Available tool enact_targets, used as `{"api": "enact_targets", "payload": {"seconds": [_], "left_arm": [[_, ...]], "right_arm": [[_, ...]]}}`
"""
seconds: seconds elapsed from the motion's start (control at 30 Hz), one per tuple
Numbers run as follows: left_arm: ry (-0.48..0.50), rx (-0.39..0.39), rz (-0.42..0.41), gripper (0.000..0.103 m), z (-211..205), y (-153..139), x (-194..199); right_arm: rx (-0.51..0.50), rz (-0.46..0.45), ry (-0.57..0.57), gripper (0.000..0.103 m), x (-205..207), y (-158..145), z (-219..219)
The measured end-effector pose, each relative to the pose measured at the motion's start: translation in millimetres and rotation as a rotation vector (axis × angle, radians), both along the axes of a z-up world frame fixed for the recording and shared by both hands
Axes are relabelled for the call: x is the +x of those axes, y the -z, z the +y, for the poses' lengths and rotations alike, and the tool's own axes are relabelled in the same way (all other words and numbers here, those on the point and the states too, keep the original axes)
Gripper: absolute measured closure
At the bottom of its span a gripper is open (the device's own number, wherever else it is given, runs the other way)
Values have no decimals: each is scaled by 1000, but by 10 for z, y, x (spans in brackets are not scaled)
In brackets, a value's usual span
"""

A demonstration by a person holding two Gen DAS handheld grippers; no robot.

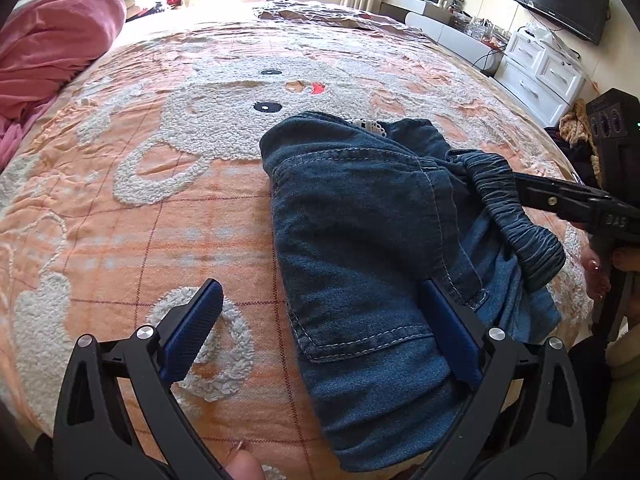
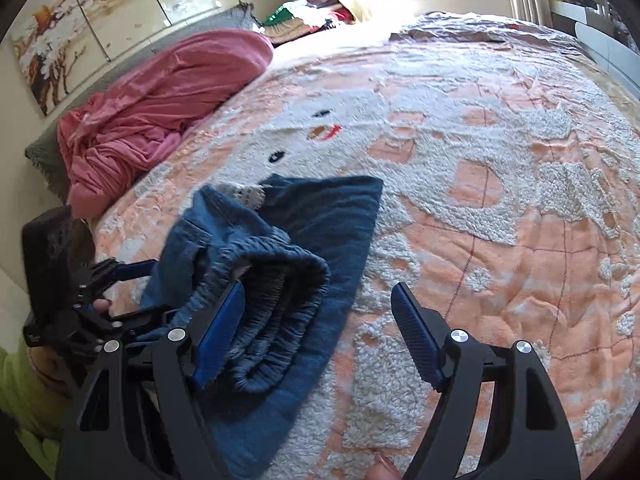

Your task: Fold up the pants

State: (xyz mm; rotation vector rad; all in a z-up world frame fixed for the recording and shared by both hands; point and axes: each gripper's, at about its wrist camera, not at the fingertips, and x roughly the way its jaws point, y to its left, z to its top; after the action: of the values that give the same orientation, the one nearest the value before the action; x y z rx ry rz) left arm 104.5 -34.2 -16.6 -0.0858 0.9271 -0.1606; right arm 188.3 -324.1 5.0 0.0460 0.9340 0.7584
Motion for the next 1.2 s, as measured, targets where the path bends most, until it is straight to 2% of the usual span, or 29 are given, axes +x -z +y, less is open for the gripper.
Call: {"api": "enact_targets", "payload": {"seconds": [0.13, 0.23, 0.47, 0.7, 0.8, 0.87, 0.93, 1.07, 1.2], "left_arm": [[0, 2, 1, 11, -12, 0, 3], [0, 2, 1, 11, -22, -4, 2], [3, 8, -1, 11, -24, -2, 4], [5, 7, 0, 11, -20, -5, 2], [4, 5, 0, 11, -14, -8, -7], [1, 2, -3, 11, -12, -19, -16], [7, -8, -7, 11, 1, -86, -39], [46, -24, -53, 11, 19, -349, -75], [93, -33, -56, 14, -26, -485, 13]], "right_arm": [[-13, 61, -7, 28, 101, 142, 99], [19, 88, 3, 29, 148, 161, 84], [-37, 54, -8, 30, 26, 144, 70], [-98, -66, -62, 29, -250, -64, 65], [-48, -126, -65, 29, -373, -261, -41], [6, -182, -95, 29, -506, -413, -71], [18, -215, -137, 29, -665, -496, -18], [-29, -282, -252, 29, -1086, -498, 201], [-102, -331, -280, 30, -1281, -432, 385]]}}
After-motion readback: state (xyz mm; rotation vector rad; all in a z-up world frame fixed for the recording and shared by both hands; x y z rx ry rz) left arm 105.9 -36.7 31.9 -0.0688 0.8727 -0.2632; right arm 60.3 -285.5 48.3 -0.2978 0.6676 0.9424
